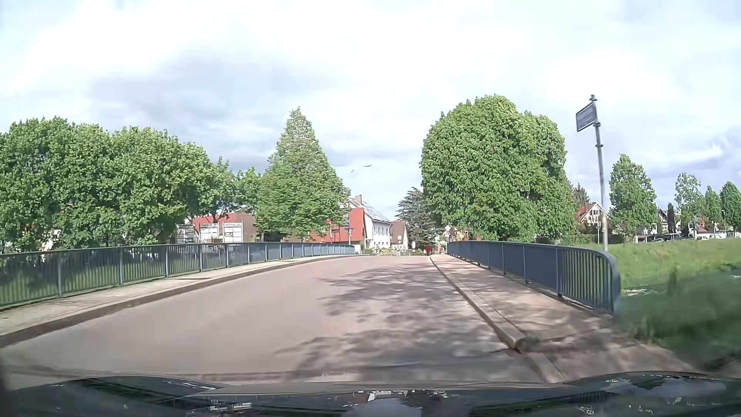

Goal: Follow the waypoints while adhering to traffic rules and regulations

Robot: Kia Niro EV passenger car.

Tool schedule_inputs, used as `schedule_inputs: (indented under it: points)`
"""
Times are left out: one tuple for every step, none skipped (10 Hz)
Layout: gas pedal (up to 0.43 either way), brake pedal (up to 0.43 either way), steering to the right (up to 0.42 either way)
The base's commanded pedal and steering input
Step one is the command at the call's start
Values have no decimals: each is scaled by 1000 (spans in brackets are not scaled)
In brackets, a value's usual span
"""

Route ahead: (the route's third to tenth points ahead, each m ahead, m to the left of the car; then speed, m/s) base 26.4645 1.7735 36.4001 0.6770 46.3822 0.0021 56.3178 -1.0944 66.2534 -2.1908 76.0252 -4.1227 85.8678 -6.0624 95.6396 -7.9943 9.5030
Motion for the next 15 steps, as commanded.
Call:
schedule_inputs:
  points:
    - [28,0,4]
    - [28,0,5]
    - [28,0,5]
    - [28,0,7]
    - [28,0,9]
    - [28,0,10]
    - [28,0,12]
    - [28,0,12]
    - [28,0,12]
    - [28,0,12]
    - [28,0,11]
    - [28,0,11]
    - [28,0,11]
    - [28,0,11]
    - [28,0,11]
